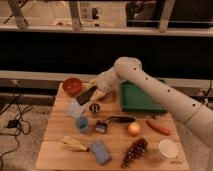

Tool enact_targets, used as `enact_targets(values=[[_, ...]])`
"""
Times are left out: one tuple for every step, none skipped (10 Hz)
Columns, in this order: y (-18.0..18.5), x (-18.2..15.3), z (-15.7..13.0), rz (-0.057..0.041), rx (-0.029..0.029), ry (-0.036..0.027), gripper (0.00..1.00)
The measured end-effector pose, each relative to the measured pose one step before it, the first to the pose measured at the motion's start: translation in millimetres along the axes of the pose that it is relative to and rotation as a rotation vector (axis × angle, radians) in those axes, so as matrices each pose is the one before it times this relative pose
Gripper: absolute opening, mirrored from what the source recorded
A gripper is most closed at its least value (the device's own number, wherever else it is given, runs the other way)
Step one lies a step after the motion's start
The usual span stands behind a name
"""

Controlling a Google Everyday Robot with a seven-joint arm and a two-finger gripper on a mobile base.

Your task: Place eraser in paper cup

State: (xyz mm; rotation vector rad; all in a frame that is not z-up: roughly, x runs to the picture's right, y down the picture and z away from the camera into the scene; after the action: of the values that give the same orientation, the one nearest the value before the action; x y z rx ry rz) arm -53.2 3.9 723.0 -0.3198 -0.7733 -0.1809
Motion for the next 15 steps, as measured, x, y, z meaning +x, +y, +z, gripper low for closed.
enact_targets(values=[[5.44, 5.11, -16.85, 0.01157, 0.02084, 0.0216, 0.02], [2.56, 1.71, -6.0, 0.00396, 0.00703, 0.00822, 0.02], [-0.09, -1.17, -0.2, -0.00123, 0.00062, 0.00001, 0.02], [-0.11, -1.39, 1.45, -0.00208, -0.00192, -0.00181, 0.02], [0.37, 1.92, -1.85, 0.00314, 0.00245, 0.00216, 0.02], [0.07, -0.04, 0.23, -0.00002, -0.00028, -0.0003, 0.02], [-0.56, -1.78, 1.2, -0.00225, -0.00133, -0.00183, 0.02], [0.08, 0.88, 0.87, 0.00409, 0.00112, -0.00014, 0.02], [-0.35, 3.47, 0.58, 0.01449, 0.00852, 0.00642, 0.02], [0.51, 8.55, -4.8, 0.01739, 0.01493, 0.01031, 0.02], [0.35, 10.26, -10.47, 0.01676, 0.01626, 0.01197, 0.02], [0.53, 9.34, -10.07, 0.01221, 0.01363, 0.00863, 0.02], [1.65, 14.8, -16.54, 0.01667, 0.01878, 0.01446, 0.02], [1.82, 12.31, -15.68, 0.0144, 0.01603, 0.01621, 0.02], [1.16, 7.1, -10.16, 0.00794, 0.00935, 0.01238, 0.02]])
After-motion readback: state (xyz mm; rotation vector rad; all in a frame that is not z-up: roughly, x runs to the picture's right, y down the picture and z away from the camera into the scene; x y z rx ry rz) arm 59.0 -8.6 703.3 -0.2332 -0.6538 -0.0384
